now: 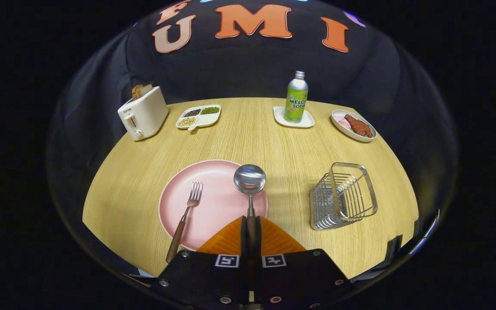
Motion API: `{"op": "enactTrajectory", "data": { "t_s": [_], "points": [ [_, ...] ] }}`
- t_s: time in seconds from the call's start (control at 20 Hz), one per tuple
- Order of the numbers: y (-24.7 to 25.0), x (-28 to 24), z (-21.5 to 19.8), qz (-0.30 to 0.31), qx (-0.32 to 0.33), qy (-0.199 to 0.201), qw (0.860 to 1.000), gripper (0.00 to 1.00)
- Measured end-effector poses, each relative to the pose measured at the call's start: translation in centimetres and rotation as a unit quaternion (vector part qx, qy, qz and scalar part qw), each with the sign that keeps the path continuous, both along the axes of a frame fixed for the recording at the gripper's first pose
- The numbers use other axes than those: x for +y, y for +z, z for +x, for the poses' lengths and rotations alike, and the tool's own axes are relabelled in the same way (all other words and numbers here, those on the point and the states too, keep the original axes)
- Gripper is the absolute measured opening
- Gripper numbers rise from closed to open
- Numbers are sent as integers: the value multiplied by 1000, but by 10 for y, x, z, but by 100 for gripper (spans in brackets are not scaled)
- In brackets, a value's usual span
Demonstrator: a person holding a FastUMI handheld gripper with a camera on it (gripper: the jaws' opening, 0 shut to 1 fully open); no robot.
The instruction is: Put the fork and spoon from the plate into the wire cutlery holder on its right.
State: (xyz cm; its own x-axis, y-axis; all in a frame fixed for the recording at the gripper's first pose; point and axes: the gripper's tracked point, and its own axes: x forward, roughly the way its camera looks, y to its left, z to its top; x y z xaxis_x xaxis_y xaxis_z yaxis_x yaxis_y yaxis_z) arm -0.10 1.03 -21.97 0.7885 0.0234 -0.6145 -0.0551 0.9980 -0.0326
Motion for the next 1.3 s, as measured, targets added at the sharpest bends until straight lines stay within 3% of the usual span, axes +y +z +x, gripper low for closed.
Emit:
{"op": "enactTrajectory", "data": {
  "t_s": [0.4,0.7,0.9,1.3],
  "points": [
    [19,-47,-28,-7,25,-7,1000,5],
    [34,-90,-40,-16,35,-33,999,5],
    [36,-106,-36,-27,50,-39,998,5],
    [32,-125,-12,-64,127,-12,990,5]
  ]
}}
